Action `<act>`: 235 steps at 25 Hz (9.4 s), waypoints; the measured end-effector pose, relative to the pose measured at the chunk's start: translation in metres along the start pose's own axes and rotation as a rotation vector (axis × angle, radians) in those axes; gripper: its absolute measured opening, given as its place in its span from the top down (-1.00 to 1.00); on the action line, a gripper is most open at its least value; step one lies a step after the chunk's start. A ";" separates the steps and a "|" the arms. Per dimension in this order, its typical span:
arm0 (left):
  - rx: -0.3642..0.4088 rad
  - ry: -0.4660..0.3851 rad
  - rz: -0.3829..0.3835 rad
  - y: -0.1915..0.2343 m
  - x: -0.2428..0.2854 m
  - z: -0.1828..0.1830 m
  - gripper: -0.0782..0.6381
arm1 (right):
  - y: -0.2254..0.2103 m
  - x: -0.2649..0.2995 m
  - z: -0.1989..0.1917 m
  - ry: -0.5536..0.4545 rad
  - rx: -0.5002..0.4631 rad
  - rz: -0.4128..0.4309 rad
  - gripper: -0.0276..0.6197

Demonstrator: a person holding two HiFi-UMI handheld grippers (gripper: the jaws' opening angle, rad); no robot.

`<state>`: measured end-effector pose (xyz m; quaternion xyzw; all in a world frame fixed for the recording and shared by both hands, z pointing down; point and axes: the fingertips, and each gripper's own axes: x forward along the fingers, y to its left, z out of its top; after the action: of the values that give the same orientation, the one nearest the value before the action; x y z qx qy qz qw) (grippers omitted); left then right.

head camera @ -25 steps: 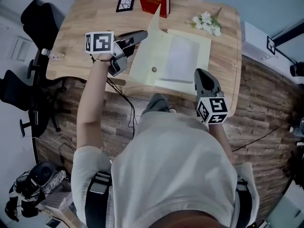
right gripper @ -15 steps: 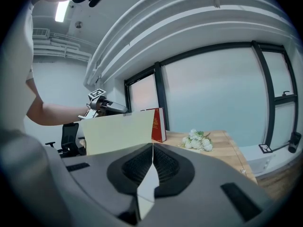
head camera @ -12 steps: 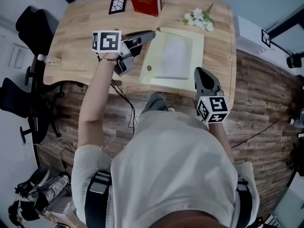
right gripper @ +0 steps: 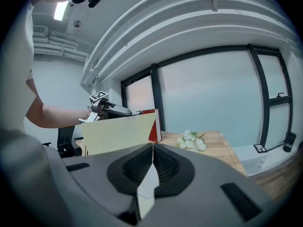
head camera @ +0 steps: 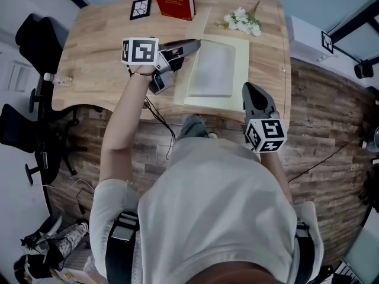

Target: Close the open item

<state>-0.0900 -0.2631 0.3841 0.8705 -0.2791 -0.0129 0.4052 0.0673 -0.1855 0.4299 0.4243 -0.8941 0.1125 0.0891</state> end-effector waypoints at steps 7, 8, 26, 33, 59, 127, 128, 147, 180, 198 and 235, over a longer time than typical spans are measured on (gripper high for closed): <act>-0.017 0.016 -0.029 -0.001 0.016 -0.007 0.62 | -0.006 -0.006 -0.002 0.004 0.004 -0.026 0.86; -0.019 0.018 -0.033 -0.001 0.017 -0.008 0.62 | -0.006 -0.006 -0.002 0.004 0.004 -0.030 0.85; -0.012 0.083 -0.029 0.007 0.052 -0.027 0.66 | -0.018 -0.018 -0.008 0.017 0.023 -0.099 0.85; -0.024 0.105 -0.012 0.015 0.065 -0.039 0.67 | -0.020 -0.020 -0.013 0.026 0.031 -0.109 0.85; -0.034 0.266 0.054 0.049 0.106 -0.099 0.67 | -0.026 -0.032 -0.025 0.052 0.058 -0.182 0.86; 0.037 0.602 0.323 0.094 0.151 -0.168 0.73 | -0.036 -0.013 -0.043 0.098 0.103 -0.181 0.85; 0.032 0.603 0.321 0.094 0.151 -0.167 0.73 | -0.035 -0.012 -0.043 0.098 0.102 -0.180 0.86; 0.004 0.489 0.353 0.084 0.137 -0.152 0.73 | -0.032 -0.029 -0.039 0.078 0.087 -0.165 0.85; 0.002 0.146 0.530 0.027 0.042 -0.183 0.73 | 0.005 -0.045 -0.039 0.061 0.041 -0.017 0.86; 0.048 -0.144 0.586 -0.010 -0.027 -0.179 0.73 | 0.036 -0.033 -0.034 0.064 0.025 0.025 0.86; 0.043 -0.140 0.577 -0.057 -0.158 -0.239 0.73 | 0.159 -0.084 -0.033 0.042 0.099 -0.020 0.86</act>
<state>-0.1369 0.0121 0.4719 0.7604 -0.5426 0.0486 0.3535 -0.0017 -0.0164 0.4205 0.4347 -0.8811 0.1644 0.0878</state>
